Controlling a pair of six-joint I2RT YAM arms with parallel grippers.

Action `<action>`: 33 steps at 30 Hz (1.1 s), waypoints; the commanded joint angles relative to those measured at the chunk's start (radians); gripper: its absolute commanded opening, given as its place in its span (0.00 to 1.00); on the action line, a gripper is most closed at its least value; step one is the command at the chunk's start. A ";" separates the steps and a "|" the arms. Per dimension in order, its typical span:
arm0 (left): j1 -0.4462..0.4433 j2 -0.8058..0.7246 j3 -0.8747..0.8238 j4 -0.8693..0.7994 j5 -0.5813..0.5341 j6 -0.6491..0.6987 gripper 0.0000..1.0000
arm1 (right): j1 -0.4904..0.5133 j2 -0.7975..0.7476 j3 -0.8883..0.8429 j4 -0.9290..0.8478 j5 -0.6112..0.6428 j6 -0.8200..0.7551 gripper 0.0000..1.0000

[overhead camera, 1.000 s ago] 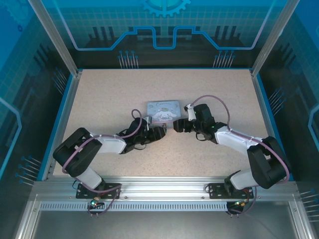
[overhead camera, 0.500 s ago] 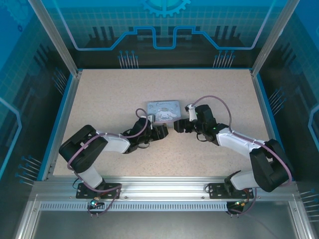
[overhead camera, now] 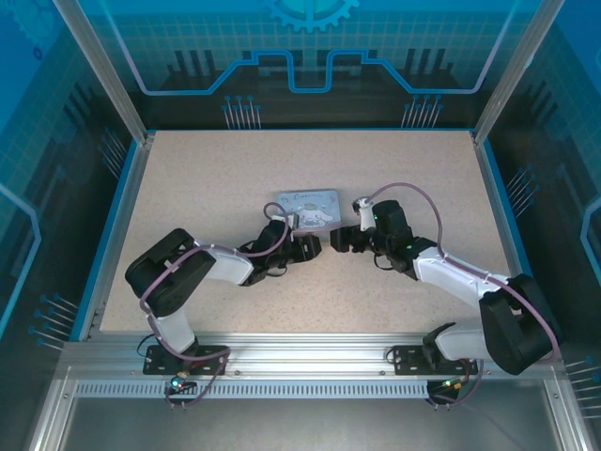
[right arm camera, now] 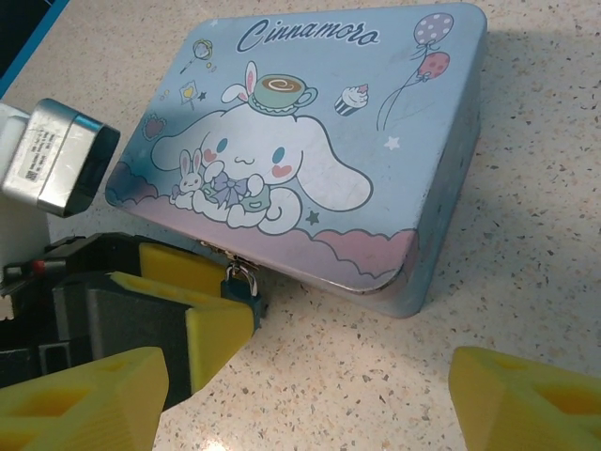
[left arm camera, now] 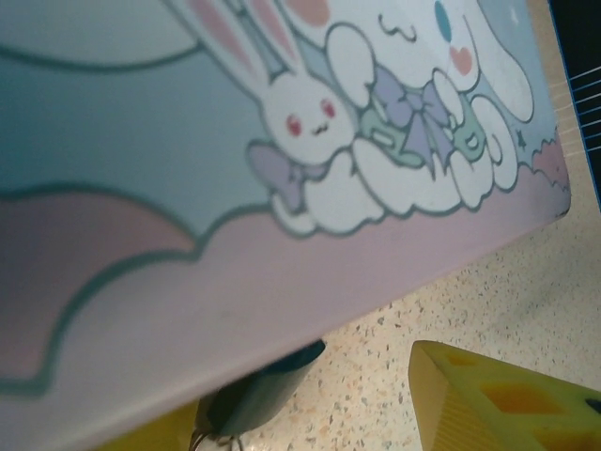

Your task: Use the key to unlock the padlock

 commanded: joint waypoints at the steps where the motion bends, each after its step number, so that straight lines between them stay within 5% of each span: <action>1: -0.012 0.039 0.023 0.021 -0.010 0.025 0.59 | -0.019 -0.027 -0.019 0.001 0.011 -0.015 0.80; 16: -0.032 0.022 -0.001 0.018 -0.024 0.012 0.26 | -0.035 -0.025 -0.024 0.000 0.006 -0.019 0.80; 23: -0.048 0.011 -0.024 0.008 -0.037 -0.021 0.24 | -0.039 -0.025 -0.027 0.000 0.006 -0.020 0.80; 33: -0.047 0.019 -0.009 0.015 -0.069 -0.003 0.08 | -0.044 -0.030 -0.037 0.003 0.005 -0.022 0.80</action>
